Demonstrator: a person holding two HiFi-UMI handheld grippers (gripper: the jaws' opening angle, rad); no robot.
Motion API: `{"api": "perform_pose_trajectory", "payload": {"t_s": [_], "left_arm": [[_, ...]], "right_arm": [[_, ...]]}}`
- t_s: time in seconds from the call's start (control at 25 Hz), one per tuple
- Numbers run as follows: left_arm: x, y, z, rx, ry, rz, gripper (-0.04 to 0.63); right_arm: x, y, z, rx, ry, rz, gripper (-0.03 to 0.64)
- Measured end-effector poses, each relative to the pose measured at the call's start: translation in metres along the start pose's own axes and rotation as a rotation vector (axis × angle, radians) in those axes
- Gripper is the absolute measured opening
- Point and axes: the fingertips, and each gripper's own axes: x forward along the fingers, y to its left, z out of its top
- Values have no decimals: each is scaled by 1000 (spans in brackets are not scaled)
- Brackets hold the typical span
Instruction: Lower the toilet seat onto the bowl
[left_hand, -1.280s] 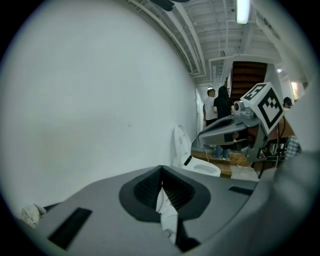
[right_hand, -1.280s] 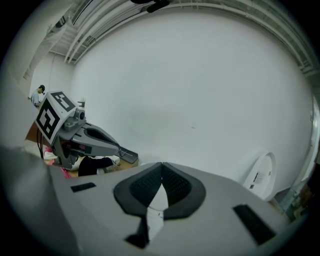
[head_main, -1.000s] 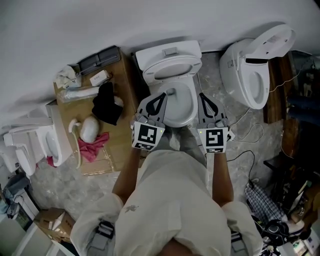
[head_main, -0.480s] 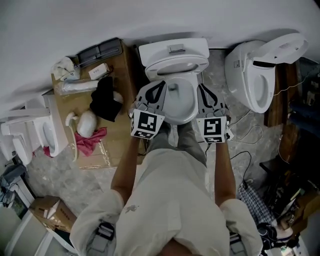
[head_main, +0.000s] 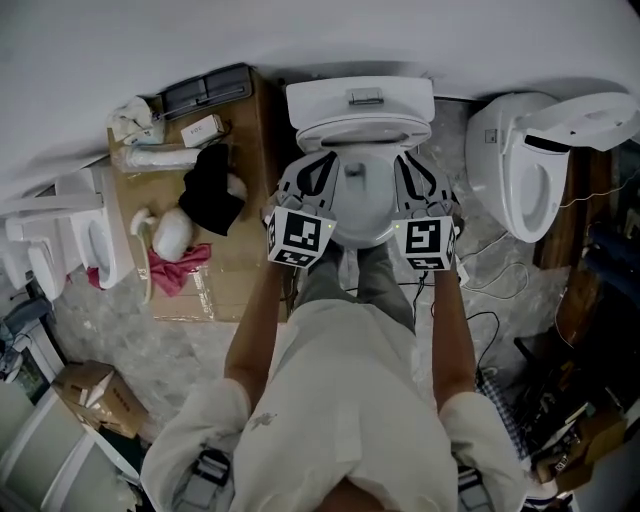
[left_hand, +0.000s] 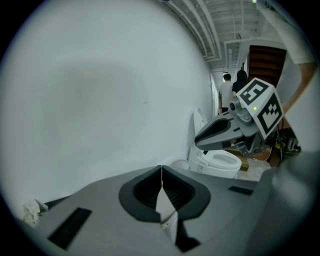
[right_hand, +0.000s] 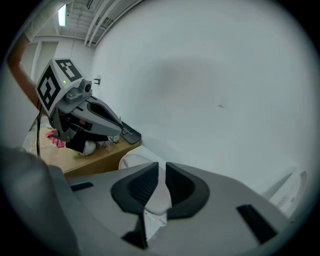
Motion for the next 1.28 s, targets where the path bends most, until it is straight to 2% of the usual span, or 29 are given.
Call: {"api": "perform_pose_trajectory", "payload": {"t_s": [0.24, 0.56, 0.96, 1.28], "left_arm": [[23, 3, -4, -9, 26, 41, 20], [52, 6, -17, -14, 68, 79, 35], [73, 11, -31, -16, 108, 90, 77], [79, 12, -31, -7, 110, 89, 94]], "right_arm": [[27, -10, -11, -43, 10, 40, 70], [64, -7, -24, -152, 27, 93, 110], [99, -9, -39, -274, 72, 121, 167], [115, -4, -50, -303, 96, 124, 187]]}}
